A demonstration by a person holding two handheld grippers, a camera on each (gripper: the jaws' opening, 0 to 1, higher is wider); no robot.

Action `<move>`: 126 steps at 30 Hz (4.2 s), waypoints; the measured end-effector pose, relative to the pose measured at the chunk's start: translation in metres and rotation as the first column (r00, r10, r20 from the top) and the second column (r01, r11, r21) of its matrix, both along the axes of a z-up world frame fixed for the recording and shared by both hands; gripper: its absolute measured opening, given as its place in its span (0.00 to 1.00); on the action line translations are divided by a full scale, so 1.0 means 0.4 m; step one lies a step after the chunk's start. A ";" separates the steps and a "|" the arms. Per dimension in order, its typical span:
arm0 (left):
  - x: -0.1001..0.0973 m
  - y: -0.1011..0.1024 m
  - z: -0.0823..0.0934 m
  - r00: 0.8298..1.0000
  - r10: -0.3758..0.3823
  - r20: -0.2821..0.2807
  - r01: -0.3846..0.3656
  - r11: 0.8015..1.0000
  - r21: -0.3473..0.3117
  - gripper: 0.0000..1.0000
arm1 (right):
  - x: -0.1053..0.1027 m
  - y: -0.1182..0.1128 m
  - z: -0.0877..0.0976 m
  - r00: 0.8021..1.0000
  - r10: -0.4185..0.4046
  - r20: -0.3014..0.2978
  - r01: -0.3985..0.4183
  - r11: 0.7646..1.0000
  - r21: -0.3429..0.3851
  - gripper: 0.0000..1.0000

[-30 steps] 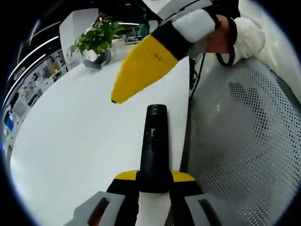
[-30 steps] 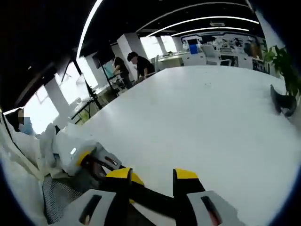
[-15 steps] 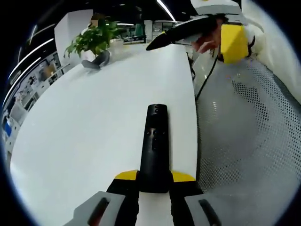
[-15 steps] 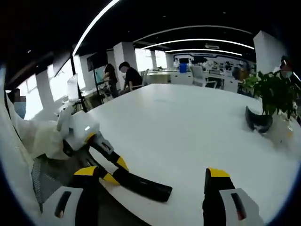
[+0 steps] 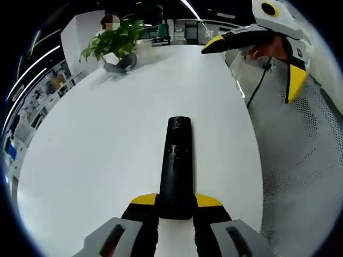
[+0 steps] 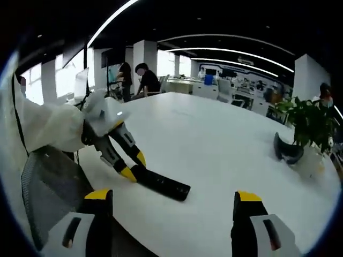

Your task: Press the specified remote control buttons in sequence, fully releasing each button before pressing the next.

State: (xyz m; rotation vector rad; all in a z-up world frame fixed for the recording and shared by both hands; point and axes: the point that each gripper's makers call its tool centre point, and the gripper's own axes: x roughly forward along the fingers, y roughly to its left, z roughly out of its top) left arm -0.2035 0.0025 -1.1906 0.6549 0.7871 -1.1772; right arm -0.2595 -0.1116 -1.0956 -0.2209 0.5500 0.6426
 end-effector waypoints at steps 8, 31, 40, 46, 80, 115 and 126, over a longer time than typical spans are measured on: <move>0.116 0.027 0.002 1.000 -0.001 0.008 0.000 0.999 0.039 0.23 | 0.013 -0.021 0.010 0.998 -0.041 0.038 0.042 0.999 -0.011 0.90; 0.343 0.058 0.005 1.000 -0.010 -0.014 0.011 0.995 0.103 0.23 | 0.009 -0.035 -0.001 0.999 -0.054 0.005 0.054 0.998 -0.032 0.82; 0.467 0.110 0.002 1.000 0.014 0.018 -0.016 0.987 0.158 0.23 | 0.012 -0.045 -0.007 0.997 -0.073 0.003 0.073 0.996 -0.045 0.81; 0.555 0.151 0.010 0.999 0.008 0.050 -0.019 0.978 0.207 0.23 | 0.012 -0.047 -0.014 0.997 -0.078 -0.001 0.078 0.995 -0.059 0.81; 0.679 0.257 0.050 0.935 0.230 0.270 -0.283 0.943 0.175 0.89 | 0.028 -0.064 -0.009 0.994 -0.107 0.035 0.110 0.990 -0.094 0.84; -0.020 0.383 0.409 0.433 0.896 0.096 -0.688 0.397 -0.608 1.00 | 0.051 -0.109 0.102 0.948 -0.248 0.199 0.245 0.969 0.040 0.99; -0.083 0.406 0.394 0.297 0.927 0.228 -0.672 0.372 -0.640 1.00 | 0.044 -0.117 0.121 0.920 -0.314 0.235 0.300 0.949 0.092 0.99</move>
